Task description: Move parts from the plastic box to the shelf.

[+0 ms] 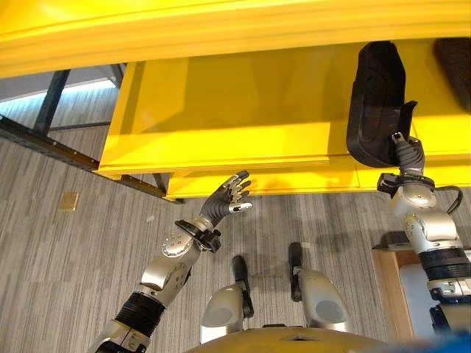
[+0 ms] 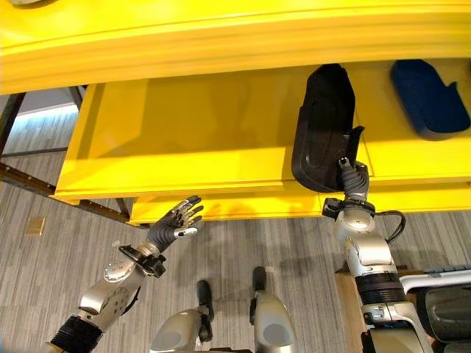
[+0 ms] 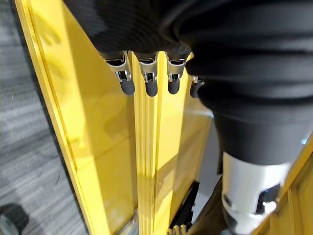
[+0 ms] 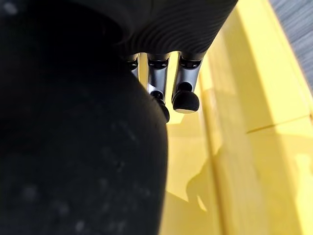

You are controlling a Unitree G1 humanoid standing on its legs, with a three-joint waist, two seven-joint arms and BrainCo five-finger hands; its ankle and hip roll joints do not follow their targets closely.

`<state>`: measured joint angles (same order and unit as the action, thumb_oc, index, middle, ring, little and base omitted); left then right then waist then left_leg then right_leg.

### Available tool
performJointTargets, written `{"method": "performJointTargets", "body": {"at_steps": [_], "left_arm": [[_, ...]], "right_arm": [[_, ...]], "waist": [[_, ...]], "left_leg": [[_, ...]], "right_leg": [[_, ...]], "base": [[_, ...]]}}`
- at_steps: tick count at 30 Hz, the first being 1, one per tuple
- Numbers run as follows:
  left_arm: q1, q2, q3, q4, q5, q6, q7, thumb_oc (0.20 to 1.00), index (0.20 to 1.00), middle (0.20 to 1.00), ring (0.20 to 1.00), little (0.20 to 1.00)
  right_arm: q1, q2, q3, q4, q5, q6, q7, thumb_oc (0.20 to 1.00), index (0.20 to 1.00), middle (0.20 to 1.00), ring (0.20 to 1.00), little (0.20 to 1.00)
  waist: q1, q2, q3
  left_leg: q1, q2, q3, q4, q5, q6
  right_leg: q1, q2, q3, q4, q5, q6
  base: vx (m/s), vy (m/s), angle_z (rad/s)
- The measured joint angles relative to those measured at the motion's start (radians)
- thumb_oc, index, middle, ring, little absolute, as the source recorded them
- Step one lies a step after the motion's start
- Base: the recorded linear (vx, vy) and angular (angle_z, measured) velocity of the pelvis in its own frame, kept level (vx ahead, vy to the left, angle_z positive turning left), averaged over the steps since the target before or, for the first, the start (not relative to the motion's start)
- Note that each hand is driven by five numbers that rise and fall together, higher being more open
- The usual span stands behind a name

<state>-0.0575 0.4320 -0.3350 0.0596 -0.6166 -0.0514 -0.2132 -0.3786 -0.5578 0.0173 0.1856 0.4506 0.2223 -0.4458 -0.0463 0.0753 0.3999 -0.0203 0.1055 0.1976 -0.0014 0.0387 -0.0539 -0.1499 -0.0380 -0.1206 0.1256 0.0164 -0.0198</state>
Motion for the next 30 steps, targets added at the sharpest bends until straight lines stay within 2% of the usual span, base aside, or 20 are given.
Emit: {"method": "performJointTargets", "body": {"at_steps": [4, 7, 10, 12, 16, 19, 21, 23, 30], "left_arm": [[0.007, 0.014, 0.001, -0.003, 0.0, 0.0, 0.0, 1.0, 1.0, 1.0, 1.0, 1.0], [-0.003, 0.02, 0.005, -0.058, -0.042, -0.001, -0.011, 1.0, 1.0, 1.0, 1.0, 1.0], [-0.023, 0.021, 0.014, -0.11, -0.042, -0.001, -0.021, 1.0, 1.0, 1.0, 1.0, 1.0], [-0.041, 0.021, 0.012, -0.121, -0.042, 0.001, -0.021, 1.0, 1.0, 1.0, 1.0, 1.0], [-0.087, 0.037, 0.013, -0.139, -0.041, 0.009, -0.021, 1.0, 1.0, 1.0, 1.0, 1.0], [-0.09, 0.06, 0.011, -0.14, -0.041, 0.03, -0.021, 1.0, 1.0, 1.0, 1.0, 1.0], [-0.086, 0.098, 0.013, -0.15, -0.04, 0.047, -0.021, 1.0, 1.0, 1.0, 1.0, 1.0], [-0.078, 0.099, 0.01, -0.152, -0.04, 0.051, -0.022, 1.0, 1.0, 1.0, 1.0, 1.0], [-0.12, 0.129, 0.008, -0.157, -0.041, 0.096, -0.045, 1.0, 1.0, 1.0, 1.0, 1.0]], "right_arm": [[-0.054, -0.005, -0.001, 0.004, -0.001, 0.013, 0.0, 0.2, 0.2, 0.2, 0.2, 0.2], [-0.094, -0.053, -0.006, 0.01, -0.003, 0.026, 0.01, 0.2, 0.2, 0.2, 0.2, 0.2], [-0.13, -0.081, -0.006, 0.01, -0.025, 0.038, 0.012, 0.2, 0.2, 0.2, 0.2, 0.2], [-0.138, -0.091, -0.006, 0.01, -0.041, 0.045, 0.011, 0.2, 0.2, 0.2, 0.2, 0.2], [-0.205, -0.146, -0.005, 0.064, -0.041, 0.079, 0.012, 0.2, 0.2, 0.2, 0.2, 0.2], [-0.269, -0.227, 0.001, 0.121, -0.042, 0.114, 0.014, 0.2, 0.2, 0.2, 0.2, 0.2], [-0.368, -0.327, 0.022, 0.234, -0.109, 0.144, 0.031, 0.2, 0.2, 0.2, 0.2, 0.2], [-0.386, -0.353, 0.049, 0.242, -0.121, 0.145, 0.034, 0.2, 0.2, 0.2, 0.2, 0.2], [-0.487, -0.358, 0.137, 0.297, -0.116, 0.147, 0.04, 0.2, 0.2, 0.2, 0.2, 0.2]], "waist": [[0.008, -0.003, 0.011], [0.008, -0.016, 0.04], [0.009, -0.033, 0.098], [0.007, -0.036, 0.106], [0.018, -0.053, 0.132], [0.038, -0.056, 0.141], [0.061, -0.067, 0.159], [0.067, -0.071, 0.162], [0.075, -0.092, 0.164]], "left_leg": [[0.0, 0.0, 0.0, -0.007, 0.0, 0.0], [-0.032, 0.001, 0.003, 0.008, 0.0, 0.001], [-0.039, 0.003, 0.009, 0.022, -0.001, 0.002], [-0.056, 0.006, 0.009, 0.029, -0.001, 0.002], [-0.125, 0.019, 0.004, 0.104, -0.022, -0.005], [-0.171, 0.028, -0.001, 0.144, -0.029, -0.009], [-0.227, 0.047, -0.018, 0.196, -0.042, -0.01], [-0.242, 0.057, -0.026, 0.219, -0.049, -0.014], [-0.319, 0.088, -0.053, 0.328, -0.092, -0.019]], "right_leg": [[-0.001, 0.001, 0.0, -0.005, 0.0, 0.002], [-0.037, 0.002, 0.005, 0.01, 0.0, 0.002], [-0.05, 0.006, 0.015, 0.028, 0.001, 0.0], [-0.068, 0.008, 0.017, 0.034, 0.002, -0.001], [-0.12, 0.016, 0.022, 0.068, 0.002, -0.003], [-0.16, 0.025, 0.022, 0.091, 0.0, -0.007], [-0.194, 0.042, 0.021, 0.104, 0.004, -0.018], [-0.2, 0.051, 0.018, 0.107, 0.008, -0.023], [-0.242, 0.073, 0.014, 0.146, -0.001, -0.033]], "base": [[-0.09, -0.064, -0.01], [-0.11, -0.085, -0.06], [-0.09, -0.098, -0.1], [-0.1, -0.146, -0.07], [-0.08, -0.143, -0.03], [-0.08, -0.176, -0.02], [-0.08, -0.248, 0.01], [-0.04, -0.199, -0.05], [0.01, -0.154, -0.03]]}}
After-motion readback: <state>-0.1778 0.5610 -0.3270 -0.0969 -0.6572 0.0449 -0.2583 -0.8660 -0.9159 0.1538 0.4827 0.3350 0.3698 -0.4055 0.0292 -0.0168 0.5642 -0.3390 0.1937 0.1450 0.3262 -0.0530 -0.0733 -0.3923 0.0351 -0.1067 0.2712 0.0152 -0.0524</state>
